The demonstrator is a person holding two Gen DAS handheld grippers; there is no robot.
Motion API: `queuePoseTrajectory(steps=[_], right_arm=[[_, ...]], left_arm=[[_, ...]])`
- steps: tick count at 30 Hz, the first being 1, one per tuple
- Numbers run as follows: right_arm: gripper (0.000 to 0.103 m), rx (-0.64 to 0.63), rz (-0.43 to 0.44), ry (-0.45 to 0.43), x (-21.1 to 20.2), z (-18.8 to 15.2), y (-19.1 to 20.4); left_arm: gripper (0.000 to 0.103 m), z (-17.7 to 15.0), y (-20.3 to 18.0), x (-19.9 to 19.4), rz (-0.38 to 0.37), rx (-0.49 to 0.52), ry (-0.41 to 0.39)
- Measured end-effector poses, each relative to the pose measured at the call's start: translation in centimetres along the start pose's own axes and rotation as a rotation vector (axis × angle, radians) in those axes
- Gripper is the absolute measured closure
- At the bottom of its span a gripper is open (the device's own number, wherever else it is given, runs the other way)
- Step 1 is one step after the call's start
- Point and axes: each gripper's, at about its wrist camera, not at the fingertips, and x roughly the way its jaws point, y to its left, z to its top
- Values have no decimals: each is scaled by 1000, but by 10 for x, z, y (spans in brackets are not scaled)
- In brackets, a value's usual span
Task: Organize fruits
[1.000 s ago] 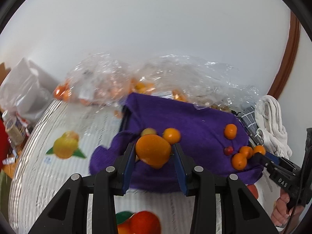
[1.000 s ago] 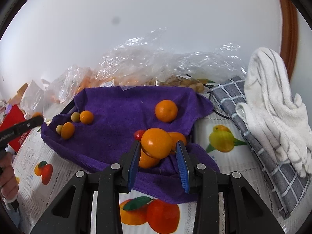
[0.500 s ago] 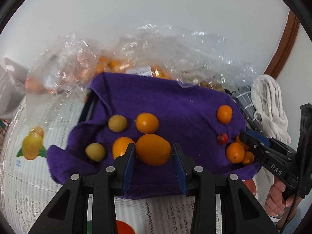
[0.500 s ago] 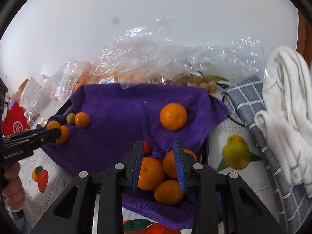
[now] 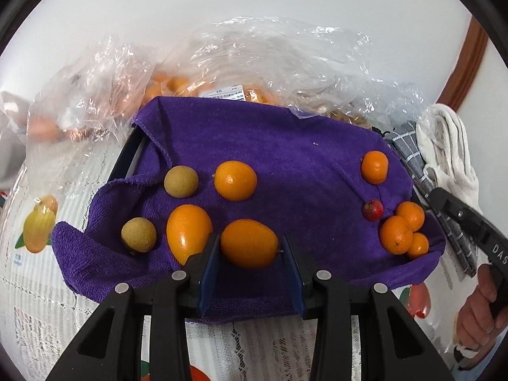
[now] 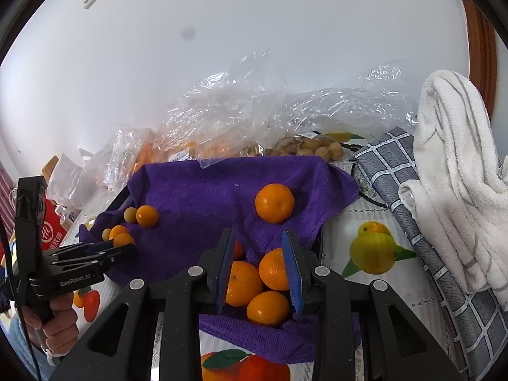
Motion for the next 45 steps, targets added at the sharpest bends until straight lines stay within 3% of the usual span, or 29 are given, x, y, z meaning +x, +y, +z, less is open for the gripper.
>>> queuePoseTrajectory(steps=[5, 14, 18, 21, 24, 35, 37, 40, 45], right_arm=[[71, -5, -20, 5, 1, -2, 3], [71, -5, -74, 22, -15, -11, 16], [71, -13, -112, 22, -43, -17, 24], [70, -36, -150, 8, -71, -20, 30], [59, -42, -187, -12, -101, -25, 36], [49, -23, -206, -32, -198, -60, 58], [32, -17, -202, -45, -213, -70, 62], [15, -53, -180, -83, -236, -86, 71], [6, -78, -211, -105, -262, -106, 79]], left_arm=[[48, 0, -2, -5, -39, -6, -10], [46, 6, 7, -38, -38, -32, -71], [45, 4, 0, -69, 25, 1, -121], [41, -10, -5, -93, 32, 19, -143], [41, -29, -12, -115, 41, 43, -145], [29, -87, -30, -211, 81, 66, -236], [29, -95, -36, -226, 80, 67, -249], [22, -109, -46, -247, 71, 71, -270], [9, -128, -63, -274, 83, 89, -305]])
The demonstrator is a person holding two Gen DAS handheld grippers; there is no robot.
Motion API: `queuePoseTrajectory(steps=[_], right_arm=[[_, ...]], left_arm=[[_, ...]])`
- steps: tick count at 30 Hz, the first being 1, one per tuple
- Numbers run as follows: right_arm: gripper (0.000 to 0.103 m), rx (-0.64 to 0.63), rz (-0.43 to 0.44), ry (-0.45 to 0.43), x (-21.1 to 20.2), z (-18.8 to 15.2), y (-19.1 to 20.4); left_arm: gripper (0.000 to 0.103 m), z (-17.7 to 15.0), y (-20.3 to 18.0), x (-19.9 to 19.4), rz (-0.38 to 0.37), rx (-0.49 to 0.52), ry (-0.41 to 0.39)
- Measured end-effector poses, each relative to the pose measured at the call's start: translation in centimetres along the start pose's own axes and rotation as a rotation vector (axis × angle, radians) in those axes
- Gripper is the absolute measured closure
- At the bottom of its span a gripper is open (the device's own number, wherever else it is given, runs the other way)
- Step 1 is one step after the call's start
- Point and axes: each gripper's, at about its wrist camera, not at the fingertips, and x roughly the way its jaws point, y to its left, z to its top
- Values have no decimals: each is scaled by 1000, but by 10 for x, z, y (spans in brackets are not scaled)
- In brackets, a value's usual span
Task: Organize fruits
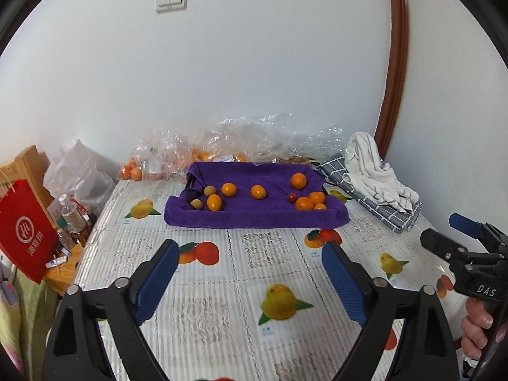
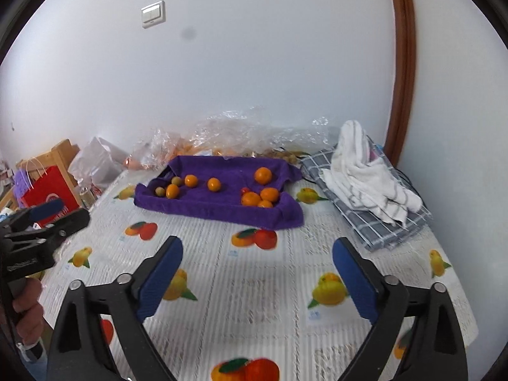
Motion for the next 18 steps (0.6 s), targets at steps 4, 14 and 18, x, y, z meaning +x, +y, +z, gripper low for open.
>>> queuePoseTrajectory(steps=[4, 14, 18], right_arm=[[6, 36, -29, -14, -16, -5, -8], [4, 49, -17, -40, -46, -8, -9], [4, 43, -20, -42, -49, -8, -9]], left_arm=[[9, -6, -4, -20, 24, 1, -23], [9, -11, -3, -47, 27, -24, -57], [9, -10, -7, -51, 33, -10, -67]])
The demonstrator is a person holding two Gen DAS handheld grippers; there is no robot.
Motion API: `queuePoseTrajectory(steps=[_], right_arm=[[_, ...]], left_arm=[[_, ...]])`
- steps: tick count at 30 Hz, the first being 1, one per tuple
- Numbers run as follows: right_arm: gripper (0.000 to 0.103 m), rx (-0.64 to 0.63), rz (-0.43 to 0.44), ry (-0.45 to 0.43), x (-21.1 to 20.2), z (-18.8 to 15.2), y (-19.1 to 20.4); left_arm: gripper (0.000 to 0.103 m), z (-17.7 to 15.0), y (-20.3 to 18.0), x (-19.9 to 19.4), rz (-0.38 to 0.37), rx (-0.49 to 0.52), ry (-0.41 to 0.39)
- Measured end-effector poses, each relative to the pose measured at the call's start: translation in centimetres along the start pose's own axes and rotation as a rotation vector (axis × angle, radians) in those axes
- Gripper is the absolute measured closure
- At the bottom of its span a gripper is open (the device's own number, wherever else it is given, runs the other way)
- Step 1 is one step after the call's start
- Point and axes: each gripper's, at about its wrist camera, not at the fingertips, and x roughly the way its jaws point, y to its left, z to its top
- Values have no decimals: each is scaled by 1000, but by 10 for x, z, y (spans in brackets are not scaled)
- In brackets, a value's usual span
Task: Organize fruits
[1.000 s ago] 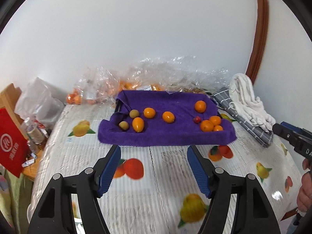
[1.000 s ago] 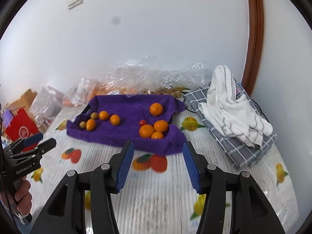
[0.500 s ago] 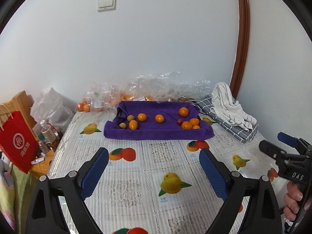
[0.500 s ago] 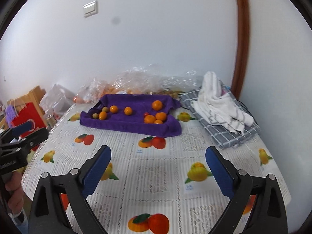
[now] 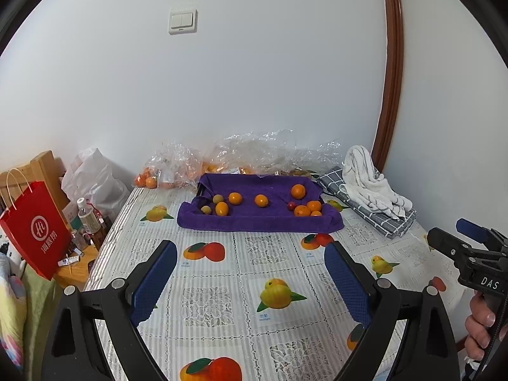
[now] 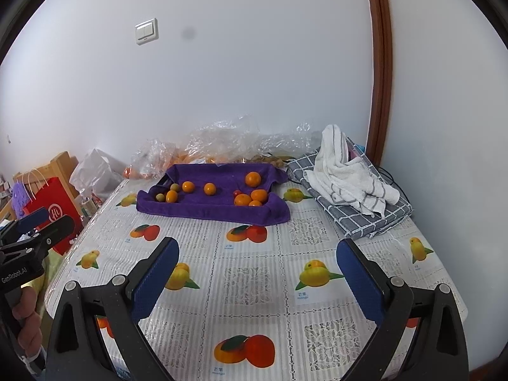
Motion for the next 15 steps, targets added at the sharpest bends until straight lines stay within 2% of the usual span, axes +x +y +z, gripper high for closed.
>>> queuePoseTrajectory(steps=[15], right_arm=[[4, 2, -2, -7, -6, -2, -3]], left_arm=[[9, 1, -5, -6, -4, 11, -4]])
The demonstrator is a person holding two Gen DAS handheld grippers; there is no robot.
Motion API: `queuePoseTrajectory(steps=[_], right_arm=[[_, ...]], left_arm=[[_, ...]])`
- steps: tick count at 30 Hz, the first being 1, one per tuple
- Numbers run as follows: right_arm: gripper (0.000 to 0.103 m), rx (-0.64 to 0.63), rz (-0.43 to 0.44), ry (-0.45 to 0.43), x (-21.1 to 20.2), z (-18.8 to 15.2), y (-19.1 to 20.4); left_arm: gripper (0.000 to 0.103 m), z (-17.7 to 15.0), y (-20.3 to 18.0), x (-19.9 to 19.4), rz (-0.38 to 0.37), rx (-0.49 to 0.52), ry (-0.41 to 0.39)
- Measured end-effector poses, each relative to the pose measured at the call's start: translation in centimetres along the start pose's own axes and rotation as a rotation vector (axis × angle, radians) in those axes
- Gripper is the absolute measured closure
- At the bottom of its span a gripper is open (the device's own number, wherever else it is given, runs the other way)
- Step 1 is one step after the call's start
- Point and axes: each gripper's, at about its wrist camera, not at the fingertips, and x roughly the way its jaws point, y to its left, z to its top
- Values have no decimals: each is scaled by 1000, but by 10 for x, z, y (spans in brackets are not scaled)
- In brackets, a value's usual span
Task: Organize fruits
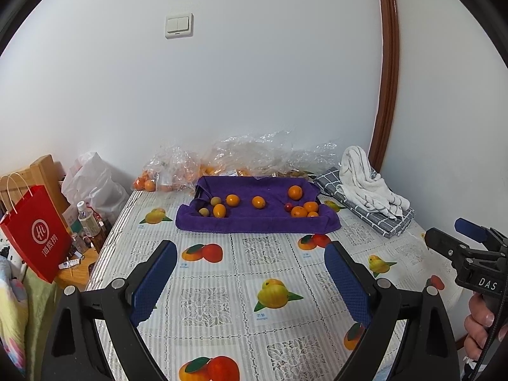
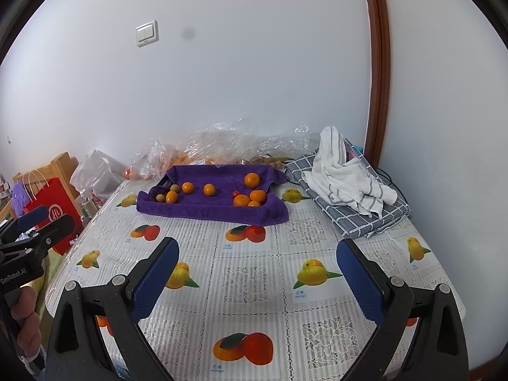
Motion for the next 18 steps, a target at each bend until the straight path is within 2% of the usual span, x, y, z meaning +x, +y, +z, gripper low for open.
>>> queuePoseTrajectory(steps=[18], right_arm=[[4, -4, -2, 8, 3, -5, 1]], left_arm=[[9, 0, 0, 2, 0, -14, 9]])
